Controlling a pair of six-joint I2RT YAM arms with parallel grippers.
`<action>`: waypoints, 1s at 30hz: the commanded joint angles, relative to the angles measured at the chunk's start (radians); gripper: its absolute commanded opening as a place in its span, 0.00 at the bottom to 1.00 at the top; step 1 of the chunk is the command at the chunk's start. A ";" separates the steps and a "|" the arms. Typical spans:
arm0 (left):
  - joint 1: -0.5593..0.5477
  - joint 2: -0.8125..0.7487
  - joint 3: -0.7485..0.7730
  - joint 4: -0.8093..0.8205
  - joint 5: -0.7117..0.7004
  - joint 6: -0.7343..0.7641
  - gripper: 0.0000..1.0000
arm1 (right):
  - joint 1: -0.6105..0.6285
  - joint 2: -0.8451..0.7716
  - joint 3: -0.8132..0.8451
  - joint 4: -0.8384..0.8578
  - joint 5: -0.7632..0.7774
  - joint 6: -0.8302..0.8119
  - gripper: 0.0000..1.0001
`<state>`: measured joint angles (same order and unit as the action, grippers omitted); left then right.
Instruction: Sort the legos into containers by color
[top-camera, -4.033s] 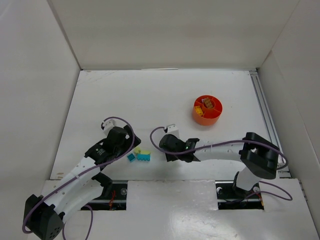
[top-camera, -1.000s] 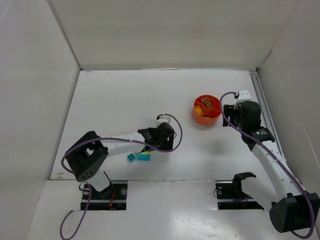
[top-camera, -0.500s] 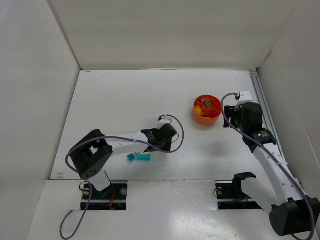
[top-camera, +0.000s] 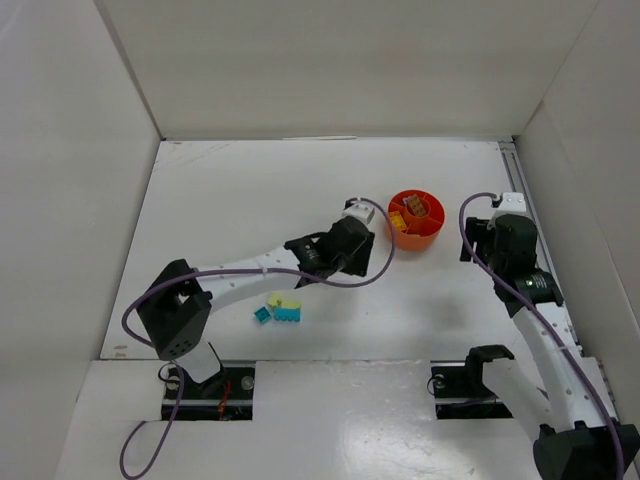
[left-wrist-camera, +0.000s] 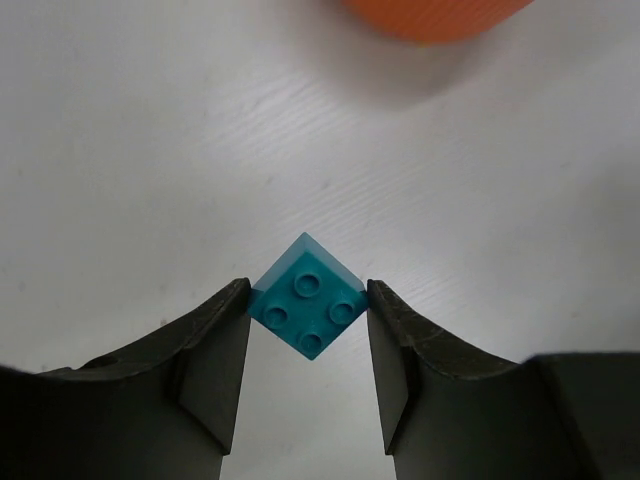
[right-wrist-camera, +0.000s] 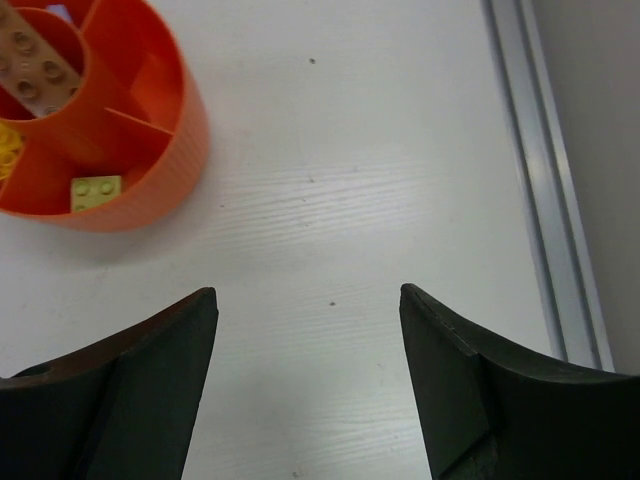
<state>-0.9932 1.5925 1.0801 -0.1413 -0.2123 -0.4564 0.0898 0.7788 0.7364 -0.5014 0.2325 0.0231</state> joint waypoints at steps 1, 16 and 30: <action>-0.005 0.007 0.174 0.078 0.044 0.154 0.30 | -0.028 -0.030 0.005 -0.064 0.100 0.066 0.79; 0.018 0.224 0.646 0.032 0.286 0.060 0.28 | -0.041 -0.116 -0.137 0.431 -0.794 -0.166 0.80; 0.005 0.052 0.425 0.299 0.232 -0.349 0.25 | -0.041 -0.248 -0.270 0.885 -0.852 0.132 0.67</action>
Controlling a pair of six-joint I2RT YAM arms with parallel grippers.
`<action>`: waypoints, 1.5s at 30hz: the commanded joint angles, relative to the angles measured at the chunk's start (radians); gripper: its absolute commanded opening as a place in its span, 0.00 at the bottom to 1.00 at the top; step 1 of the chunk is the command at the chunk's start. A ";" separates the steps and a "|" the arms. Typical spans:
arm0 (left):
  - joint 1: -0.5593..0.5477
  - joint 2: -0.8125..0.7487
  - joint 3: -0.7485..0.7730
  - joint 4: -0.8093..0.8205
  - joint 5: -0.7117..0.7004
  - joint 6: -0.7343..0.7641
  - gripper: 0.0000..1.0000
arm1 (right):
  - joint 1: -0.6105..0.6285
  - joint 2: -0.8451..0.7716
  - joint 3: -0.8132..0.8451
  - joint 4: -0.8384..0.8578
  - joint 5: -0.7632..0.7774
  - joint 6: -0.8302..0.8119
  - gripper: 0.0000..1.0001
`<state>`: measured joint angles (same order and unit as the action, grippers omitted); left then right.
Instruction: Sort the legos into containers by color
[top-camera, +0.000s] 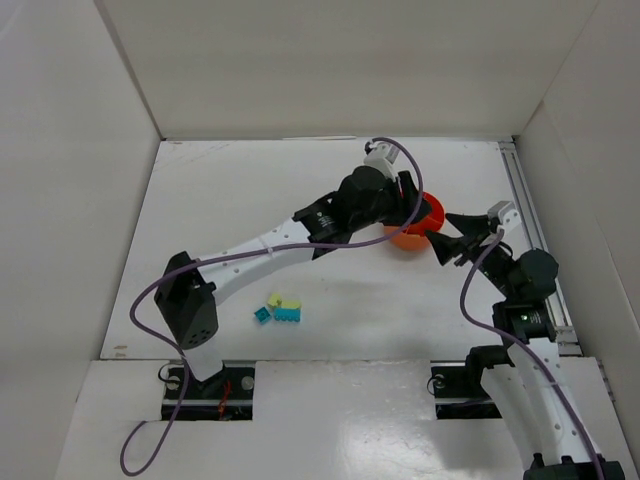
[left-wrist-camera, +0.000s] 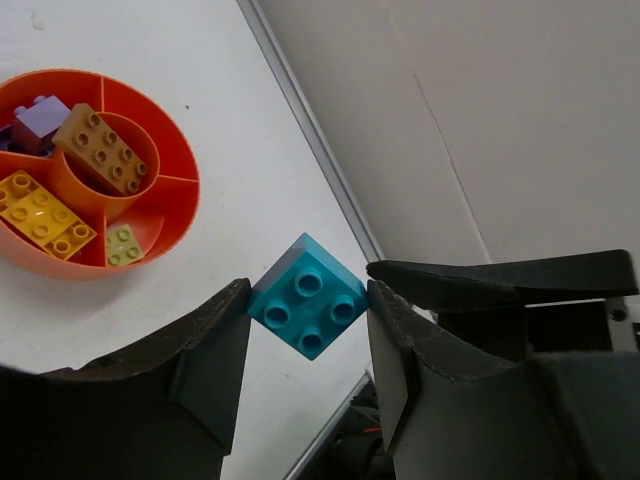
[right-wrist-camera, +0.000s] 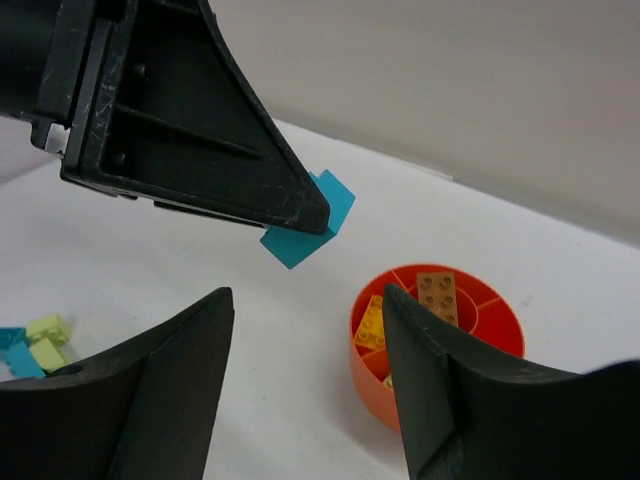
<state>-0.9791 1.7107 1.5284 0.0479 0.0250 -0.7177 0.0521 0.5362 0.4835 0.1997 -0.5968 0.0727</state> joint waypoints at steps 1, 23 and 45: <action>-0.009 -0.077 -0.024 0.119 -0.005 -0.088 0.25 | -0.003 -0.005 -0.048 0.222 -0.006 0.145 0.65; -0.075 -0.152 -0.154 0.300 -0.013 -0.071 0.24 | 0.129 0.107 -0.006 0.409 0.195 0.262 0.41; -0.070 -0.213 -0.172 0.204 -0.111 -0.012 0.95 | 0.169 0.212 0.056 0.187 0.238 0.216 0.00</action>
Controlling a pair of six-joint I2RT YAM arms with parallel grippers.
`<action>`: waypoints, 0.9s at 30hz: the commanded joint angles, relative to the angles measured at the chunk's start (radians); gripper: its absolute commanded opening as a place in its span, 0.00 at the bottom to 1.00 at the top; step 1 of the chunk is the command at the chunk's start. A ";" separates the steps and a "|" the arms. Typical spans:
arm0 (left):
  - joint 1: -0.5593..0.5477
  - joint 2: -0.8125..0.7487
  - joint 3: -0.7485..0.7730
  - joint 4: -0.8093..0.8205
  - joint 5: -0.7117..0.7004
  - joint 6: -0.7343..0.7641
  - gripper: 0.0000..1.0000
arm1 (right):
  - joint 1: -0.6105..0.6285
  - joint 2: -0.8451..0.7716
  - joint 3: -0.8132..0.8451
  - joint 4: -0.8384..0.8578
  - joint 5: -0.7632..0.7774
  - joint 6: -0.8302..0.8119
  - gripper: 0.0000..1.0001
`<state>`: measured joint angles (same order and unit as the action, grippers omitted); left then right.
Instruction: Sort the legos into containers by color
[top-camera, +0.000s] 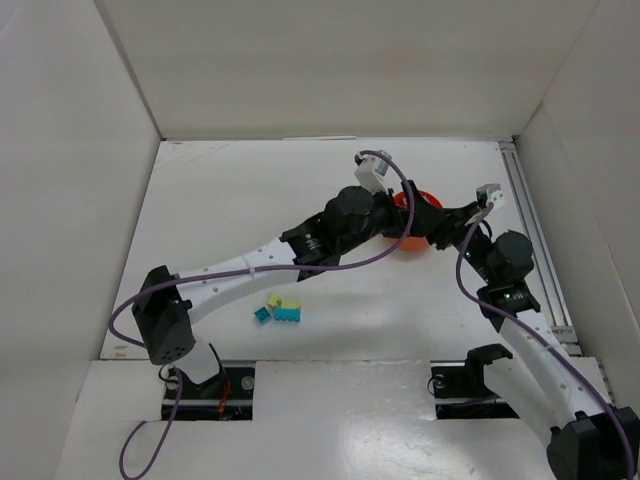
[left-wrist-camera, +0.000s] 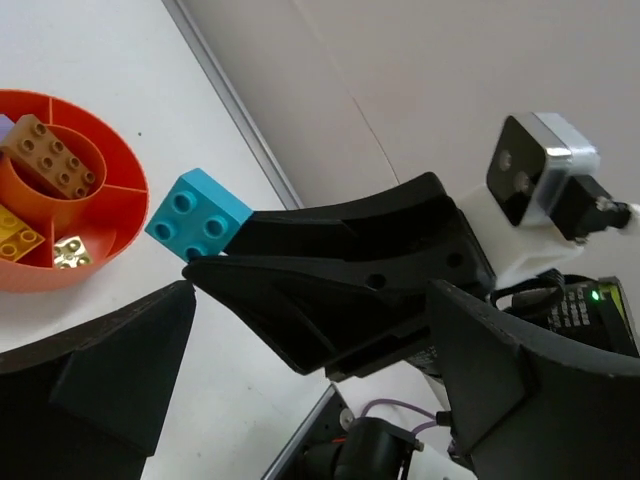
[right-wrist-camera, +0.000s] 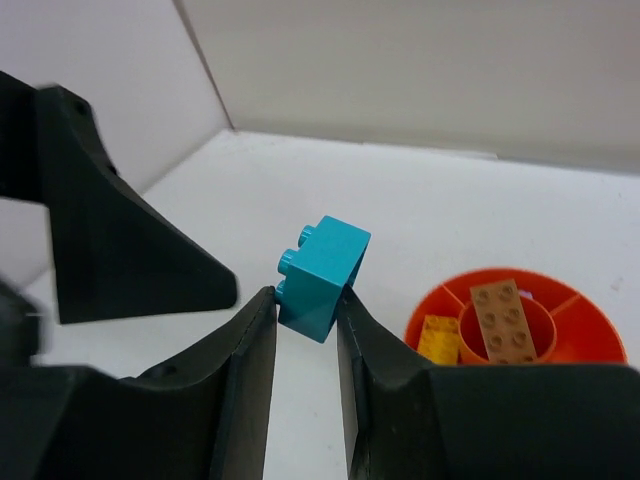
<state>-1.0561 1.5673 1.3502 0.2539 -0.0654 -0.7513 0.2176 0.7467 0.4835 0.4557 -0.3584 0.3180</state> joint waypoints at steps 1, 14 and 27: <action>0.021 -0.081 0.006 -0.019 -0.020 0.021 1.00 | -0.010 0.011 0.075 -0.119 -0.001 -0.071 0.00; 0.249 -0.417 -0.334 -0.507 -0.286 0.063 1.00 | -0.133 0.403 0.553 -0.870 0.305 -0.464 0.00; 0.361 -0.569 -0.553 -0.625 -0.261 -0.094 1.00 | -0.167 0.678 0.653 -0.792 0.133 -0.485 0.00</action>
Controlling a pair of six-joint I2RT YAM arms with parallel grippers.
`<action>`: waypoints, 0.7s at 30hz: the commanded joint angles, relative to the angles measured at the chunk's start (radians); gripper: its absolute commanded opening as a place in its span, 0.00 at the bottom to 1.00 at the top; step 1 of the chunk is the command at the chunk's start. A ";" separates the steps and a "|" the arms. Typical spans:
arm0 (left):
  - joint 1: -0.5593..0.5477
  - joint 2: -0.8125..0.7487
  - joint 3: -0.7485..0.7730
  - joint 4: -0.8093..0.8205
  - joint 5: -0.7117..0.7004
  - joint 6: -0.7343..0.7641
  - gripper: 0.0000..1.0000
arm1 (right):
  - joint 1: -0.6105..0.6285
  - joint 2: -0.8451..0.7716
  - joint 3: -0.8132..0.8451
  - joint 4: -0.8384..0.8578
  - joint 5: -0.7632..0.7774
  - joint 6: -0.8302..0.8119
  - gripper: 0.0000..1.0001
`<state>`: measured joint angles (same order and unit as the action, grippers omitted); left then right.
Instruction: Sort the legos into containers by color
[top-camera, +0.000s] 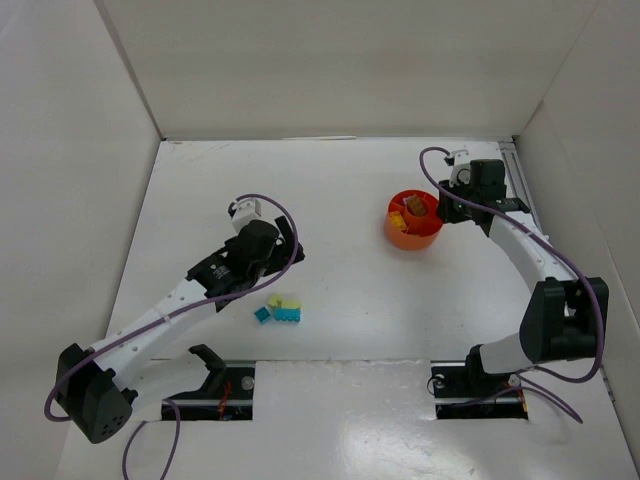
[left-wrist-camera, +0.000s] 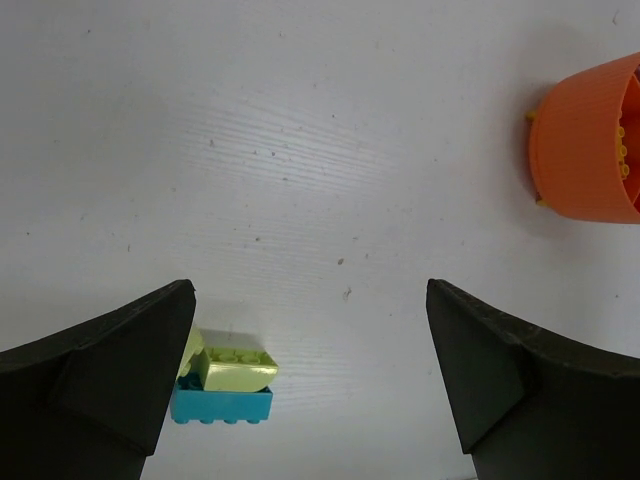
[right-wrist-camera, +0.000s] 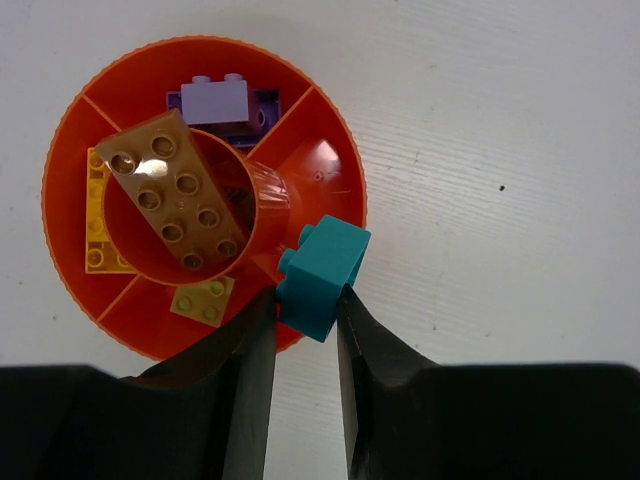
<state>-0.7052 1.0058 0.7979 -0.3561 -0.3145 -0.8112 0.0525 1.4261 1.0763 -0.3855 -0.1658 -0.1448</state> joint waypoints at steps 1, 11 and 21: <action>0.010 -0.007 0.000 -0.026 -0.012 -0.025 1.00 | -0.002 0.013 0.060 0.068 -0.060 -0.022 0.00; 0.010 0.034 0.009 -0.026 0.008 -0.025 1.00 | -0.002 0.057 0.060 0.141 -0.037 -0.013 0.03; 0.019 0.043 0.038 -0.070 0.008 -0.037 1.00 | -0.002 0.102 0.060 0.162 -0.053 0.034 0.28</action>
<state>-0.6956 1.0473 0.7959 -0.3969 -0.3031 -0.8326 0.0528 1.5379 1.1027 -0.2966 -0.1974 -0.1333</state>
